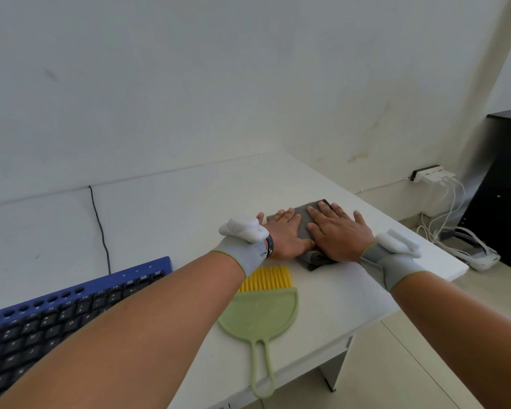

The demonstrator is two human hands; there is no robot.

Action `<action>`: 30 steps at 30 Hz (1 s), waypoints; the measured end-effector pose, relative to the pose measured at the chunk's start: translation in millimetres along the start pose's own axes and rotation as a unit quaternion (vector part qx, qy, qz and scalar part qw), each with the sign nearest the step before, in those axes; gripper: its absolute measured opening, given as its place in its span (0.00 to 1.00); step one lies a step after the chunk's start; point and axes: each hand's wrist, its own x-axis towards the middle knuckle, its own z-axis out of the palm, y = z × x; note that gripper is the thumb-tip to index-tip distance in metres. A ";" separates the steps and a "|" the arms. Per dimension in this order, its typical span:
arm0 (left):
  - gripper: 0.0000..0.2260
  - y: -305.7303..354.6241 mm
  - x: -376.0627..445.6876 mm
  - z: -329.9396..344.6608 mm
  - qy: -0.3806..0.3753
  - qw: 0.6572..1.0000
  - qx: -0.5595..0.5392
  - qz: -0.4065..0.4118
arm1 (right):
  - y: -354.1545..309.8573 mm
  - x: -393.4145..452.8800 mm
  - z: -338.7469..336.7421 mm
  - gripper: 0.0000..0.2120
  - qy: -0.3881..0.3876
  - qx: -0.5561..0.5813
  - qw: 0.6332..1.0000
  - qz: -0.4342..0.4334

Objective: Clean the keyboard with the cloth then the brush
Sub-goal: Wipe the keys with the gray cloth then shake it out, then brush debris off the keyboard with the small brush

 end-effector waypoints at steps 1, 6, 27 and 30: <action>0.35 0.7 -0.8 -1.0 0.005 1.000 -0.007 0.000 | -0.4 0.4 -2.4 0.27 -0.007 -0.010 1.000 -0.002; 0.31 -2.5 -14.3 -12.5 0.068 0.994 -0.089 0.004 | -3.9 -10.4 -18.2 0.26 0.035 0.034 0.999 -0.008; 0.14 -35.8 -173.7 10.9 0.148 0.977 -0.152 0.030 | -69.8 -141.8 -9.6 0.15 0.134 0.144 0.957 -0.214; 0.15 -34.7 -186.6 21.9 0.126 0.981 -0.145 0.031 | -70.5 -156.4 -7.3 0.15 0.078 0.128 0.962 -0.227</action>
